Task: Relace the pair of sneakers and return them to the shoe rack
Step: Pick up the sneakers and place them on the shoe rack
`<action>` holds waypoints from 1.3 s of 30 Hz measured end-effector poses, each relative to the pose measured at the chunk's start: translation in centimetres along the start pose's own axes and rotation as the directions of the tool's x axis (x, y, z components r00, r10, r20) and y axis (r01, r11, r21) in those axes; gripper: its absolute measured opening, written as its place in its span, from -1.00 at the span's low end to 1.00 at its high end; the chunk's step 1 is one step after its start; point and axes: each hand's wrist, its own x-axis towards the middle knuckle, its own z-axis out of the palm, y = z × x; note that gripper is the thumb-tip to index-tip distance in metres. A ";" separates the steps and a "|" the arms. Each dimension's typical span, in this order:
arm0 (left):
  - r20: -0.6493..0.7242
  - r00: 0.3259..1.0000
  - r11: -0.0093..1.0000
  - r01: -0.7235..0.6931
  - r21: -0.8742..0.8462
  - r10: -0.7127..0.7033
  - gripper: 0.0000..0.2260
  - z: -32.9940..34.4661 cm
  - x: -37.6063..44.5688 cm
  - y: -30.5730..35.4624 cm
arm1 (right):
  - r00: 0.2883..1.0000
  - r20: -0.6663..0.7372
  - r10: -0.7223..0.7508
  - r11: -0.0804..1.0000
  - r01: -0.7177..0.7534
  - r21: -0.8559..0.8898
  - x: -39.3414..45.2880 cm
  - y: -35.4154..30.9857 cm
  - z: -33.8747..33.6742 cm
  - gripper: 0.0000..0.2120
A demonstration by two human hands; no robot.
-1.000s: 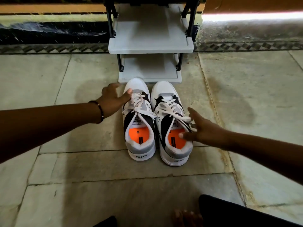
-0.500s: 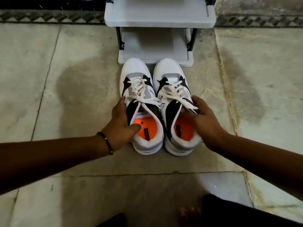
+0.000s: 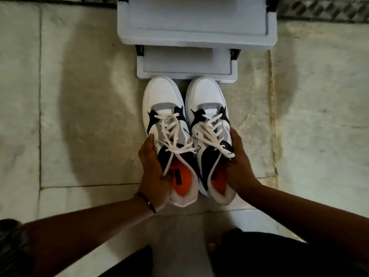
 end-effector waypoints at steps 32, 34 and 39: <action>-0.093 0.976 0.974 0.184 -0.131 -0.197 -0.47 -18.4 -19.9 34.1 | 0.983 -0.102 0.153 0.975 -0.133 0.176 -27.4 -31.8 -11.6 -0.43; -0.109 0.975 0.974 0.178 -0.141 -0.194 -0.46 -18.1 -18.2 34.6 | 0.985 -0.113 0.128 0.978 -0.107 0.181 -25.7 -32.7 -11.9 -0.45; -0.117 0.967 0.961 0.201 -0.190 -0.225 -0.47 -16.4 -12.3 36.8 | 0.989 -0.124 0.080 0.988 -0.063 0.140 -19.1 -35.2 -14.2 -0.47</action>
